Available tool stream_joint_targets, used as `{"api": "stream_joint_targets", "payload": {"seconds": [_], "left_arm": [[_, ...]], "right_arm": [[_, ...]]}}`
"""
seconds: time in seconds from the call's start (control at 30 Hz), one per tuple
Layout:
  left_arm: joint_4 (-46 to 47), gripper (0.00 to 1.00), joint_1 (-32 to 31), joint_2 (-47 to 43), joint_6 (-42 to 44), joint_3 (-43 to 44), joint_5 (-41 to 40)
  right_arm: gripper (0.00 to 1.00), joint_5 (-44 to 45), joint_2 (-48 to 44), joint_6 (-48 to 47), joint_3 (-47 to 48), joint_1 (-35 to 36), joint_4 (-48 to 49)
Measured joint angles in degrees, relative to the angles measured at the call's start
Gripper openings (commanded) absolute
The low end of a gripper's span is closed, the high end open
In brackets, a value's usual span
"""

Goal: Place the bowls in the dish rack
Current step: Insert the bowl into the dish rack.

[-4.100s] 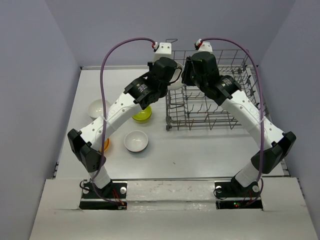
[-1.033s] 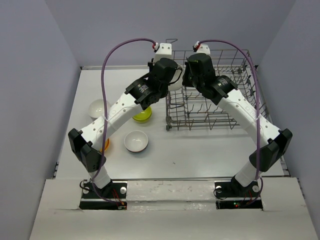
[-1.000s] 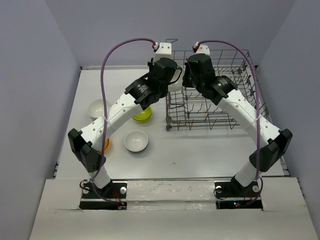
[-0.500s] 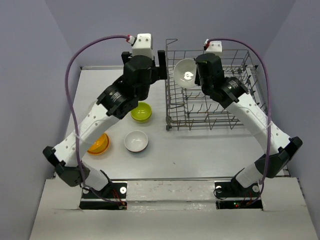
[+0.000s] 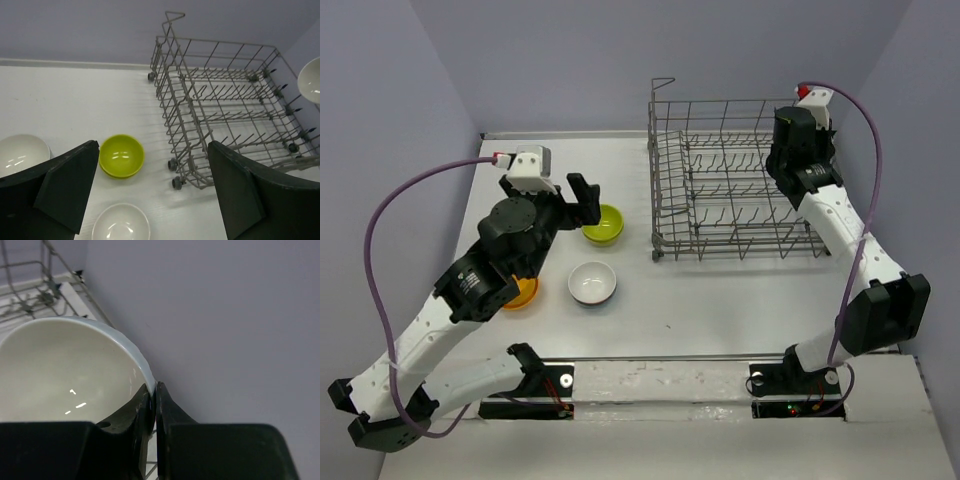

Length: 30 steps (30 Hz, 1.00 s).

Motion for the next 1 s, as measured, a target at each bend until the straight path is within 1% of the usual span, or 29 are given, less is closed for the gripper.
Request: {"api": "stream_joint_targets", "payload": {"seconds": [0.17,0.27,0.3,0.4,0.47,0.6,0.7,0.83,1.0], "left_arm": [[0.35,0.99,0.37,0.04,-0.68,-8.68,2.19],[0.61,0.99,2.16,2.91,-0.61,-12.02,6.21],[0.83,0.99,3.06,3.37,-0.59,-12.61,7.43],[1.81,0.99,7.28,4.02,-0.11,-13.94,11.93],[3.02,0.99,8.9,3.8,0.13,-14.43,13.03],[6.08,0.99,9.22,3.56,0.33,-16.17,15.3],[7.06,0.99,9.25,3.54,0.33,-17.94,15.72],[8.37,0.99,9.25,3.34,0.28,-20.46,15.5],[8.68,0.99,9.25,3.26,0.24,-21.86,15.1]], "right_arm": [[0.01,0.94,-0.26,-10.54,-9.49,-5.81,11.87],[0.01,1.42,-0.33,-18.62,-14.05,-8.31,22.49],[0.01,1.51,-0.33,-21.27,-15.63,-9.18,26.03],[0.01,1.64,-0.2,-26.21,-17.79,-11.19,32.63],[0.01,1.6,0.11,-30.45,-19.1,-12.15,38.53],[0.01,1.11,1.49,-41.53,-22.73,-12.98,53.57],[0.01,0.46,3.32,-48.17,-25.31,-13.0,62.4],[0.01,0.02,7.72,-53.96,-26.23,-13.0,68.74],[0.01,0.35,13.07,-58.64,-26.23,-12.98,71.49]]}}
